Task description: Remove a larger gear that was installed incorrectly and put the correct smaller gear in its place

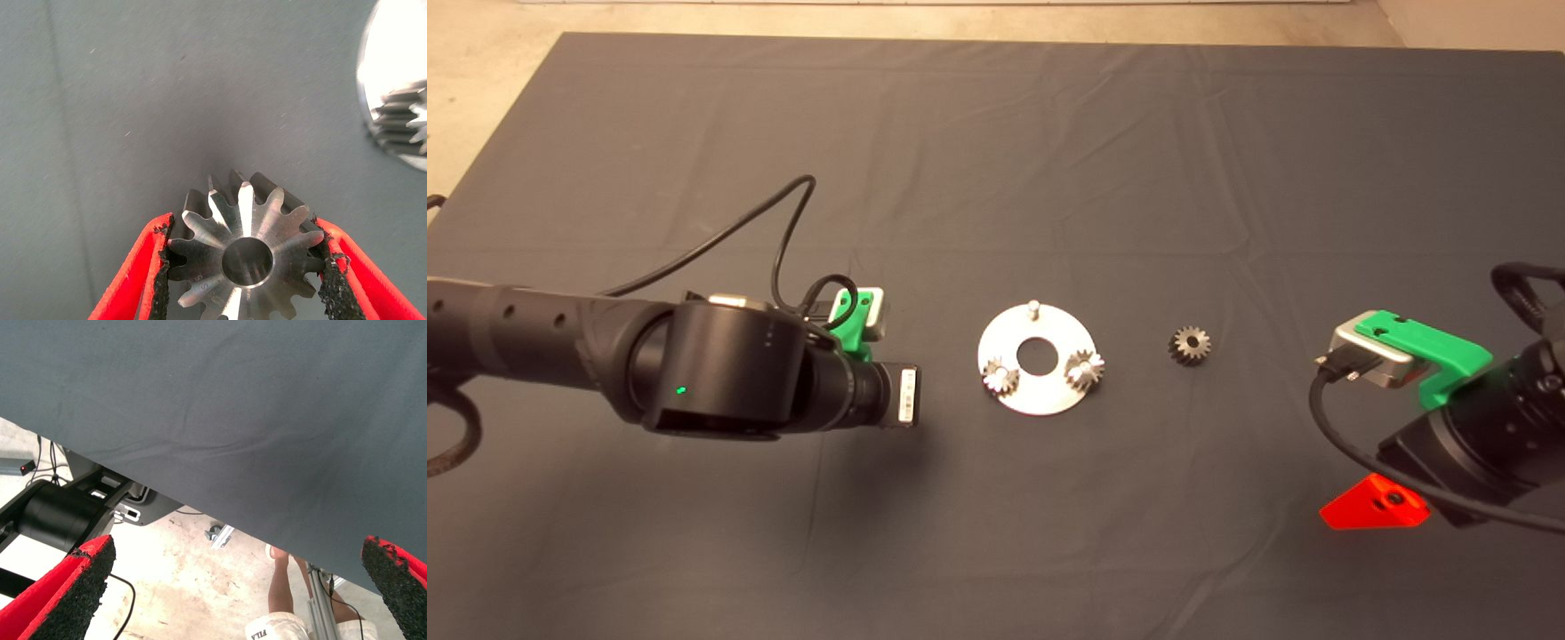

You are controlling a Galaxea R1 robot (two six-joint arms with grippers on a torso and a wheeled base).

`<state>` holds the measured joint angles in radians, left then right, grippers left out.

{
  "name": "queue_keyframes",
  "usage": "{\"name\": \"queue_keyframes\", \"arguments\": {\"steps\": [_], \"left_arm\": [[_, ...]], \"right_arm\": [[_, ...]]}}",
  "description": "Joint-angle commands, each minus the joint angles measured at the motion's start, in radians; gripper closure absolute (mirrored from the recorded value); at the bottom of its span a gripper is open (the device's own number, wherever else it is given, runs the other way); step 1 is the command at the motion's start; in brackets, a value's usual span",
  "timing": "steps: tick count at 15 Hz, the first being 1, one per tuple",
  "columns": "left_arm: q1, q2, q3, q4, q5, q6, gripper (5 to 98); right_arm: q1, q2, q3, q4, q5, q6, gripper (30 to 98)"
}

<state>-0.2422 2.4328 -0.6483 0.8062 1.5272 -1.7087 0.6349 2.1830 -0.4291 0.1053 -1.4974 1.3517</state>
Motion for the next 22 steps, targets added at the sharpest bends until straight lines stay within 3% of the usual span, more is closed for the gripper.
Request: {"name": "queue_keyframes", "arguments": {"steps": [1, 10, 18, 19, 20, 21, 22], "left_arm": [[0.066, 0.006, -0.039, 0.098, 0.131, 0.044, 58.2], [0.111, 0.007, -0.040, 0.142, 0.131, 0.045, 58.2], [0.110, 0.012, -0.026, 0.142, 0.131, 0.046, 50.6], [0.104, 0.006, 0.011, 0.137, 0.131, 0.043, 50.0], [0.071, 0.003, 0.043, 0.130, 0.131, 0.036, 50.0], [-0.001, -0.006, 0.068, 0.097, 0.131, 0.009, 49.7], [-0.040, -0.011, 0.093, 0.026, 0.131, -0.017, 46.2]], "right_arm": [[0.020, -0.001, 0.001, 0.030, 0.000, 0.006, 30.8], [0.020, -0.001, 0.001, 0.030, 0.000, 0.006, 30.8], [0.020, -0.001, 0.001, 0.030, 0.000, 0.006, 30.8], [0.020, -0.001, 0.001, 0.030, -0.001, 0.006, 30.8], [0.020, -0.001, 0.001, 0.030, -0.001, 0.006, 30.8], [0.020, -0.001, 0.001, 0.030, 0.000, 0.006, 30.8], [0.020, -0.002, 0.001, 0.030, 0.000, 0.006, 30.8]]}}
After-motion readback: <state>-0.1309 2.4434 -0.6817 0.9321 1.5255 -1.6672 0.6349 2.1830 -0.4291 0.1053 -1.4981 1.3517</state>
